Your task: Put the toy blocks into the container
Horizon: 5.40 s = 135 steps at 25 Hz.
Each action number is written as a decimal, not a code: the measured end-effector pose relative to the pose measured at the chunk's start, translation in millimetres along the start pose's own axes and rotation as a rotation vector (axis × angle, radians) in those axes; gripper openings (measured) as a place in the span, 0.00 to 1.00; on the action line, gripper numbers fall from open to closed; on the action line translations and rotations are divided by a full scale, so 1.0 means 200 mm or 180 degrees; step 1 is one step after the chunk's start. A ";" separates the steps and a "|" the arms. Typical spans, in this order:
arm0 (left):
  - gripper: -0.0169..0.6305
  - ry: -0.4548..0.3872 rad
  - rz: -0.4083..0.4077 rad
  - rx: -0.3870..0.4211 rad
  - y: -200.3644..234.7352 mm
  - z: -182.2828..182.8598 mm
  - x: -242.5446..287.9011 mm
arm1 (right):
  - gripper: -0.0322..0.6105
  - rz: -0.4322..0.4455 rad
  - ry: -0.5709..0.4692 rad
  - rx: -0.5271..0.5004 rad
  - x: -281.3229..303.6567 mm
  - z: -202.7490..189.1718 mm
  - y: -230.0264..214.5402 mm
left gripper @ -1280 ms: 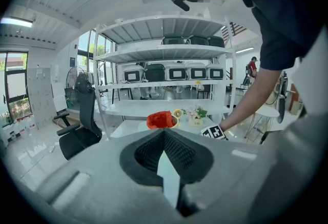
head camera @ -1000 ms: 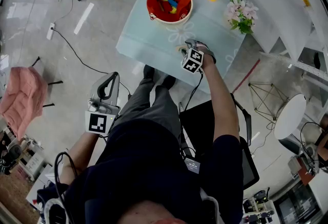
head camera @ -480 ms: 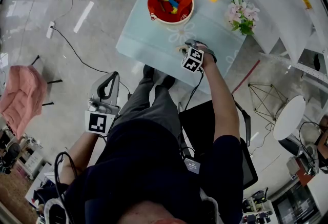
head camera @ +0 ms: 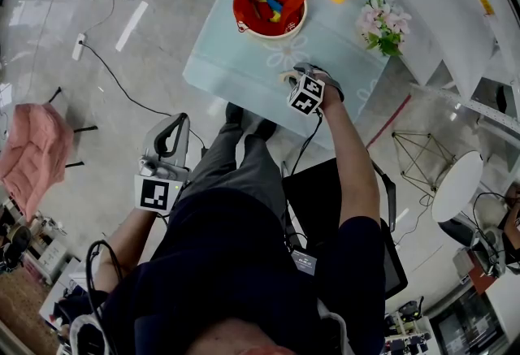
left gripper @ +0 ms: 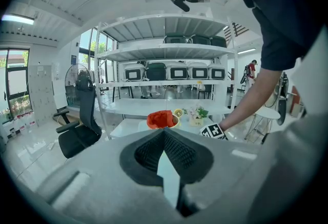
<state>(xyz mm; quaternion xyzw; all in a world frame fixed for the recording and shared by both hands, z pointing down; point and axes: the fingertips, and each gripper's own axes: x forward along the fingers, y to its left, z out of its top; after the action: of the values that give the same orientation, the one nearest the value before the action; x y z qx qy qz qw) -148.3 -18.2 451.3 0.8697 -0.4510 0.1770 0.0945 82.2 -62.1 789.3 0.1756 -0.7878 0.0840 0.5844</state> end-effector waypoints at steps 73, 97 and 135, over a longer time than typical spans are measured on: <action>0.03 -0.0436 -0.0135 -0.0005 0.04 0.21 0.00 | 0.28 -0.1096 -0.0487 0.0697 -0.68 0.88 -0.86; 0.03 -0.0503 -0.0216 0.0087 0.01 0.23 -0.01 | 0.51 -0.1530 -0.1429 0.1114 -0.94 0.89 -0.82; 0.03 -0.0903 -0.0502 0.0202 -0.21 0.45 0.10 | 0.05 -0.2566 -0.2798 0.2179 -1.88 0.43 -0.20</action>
<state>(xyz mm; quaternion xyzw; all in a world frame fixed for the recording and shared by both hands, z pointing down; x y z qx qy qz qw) -84.0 -38.5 376.5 0.9212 -0.3843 0.0587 0.0160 115.4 -60.6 403.1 0.6475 -0.7540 0.0251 0.1078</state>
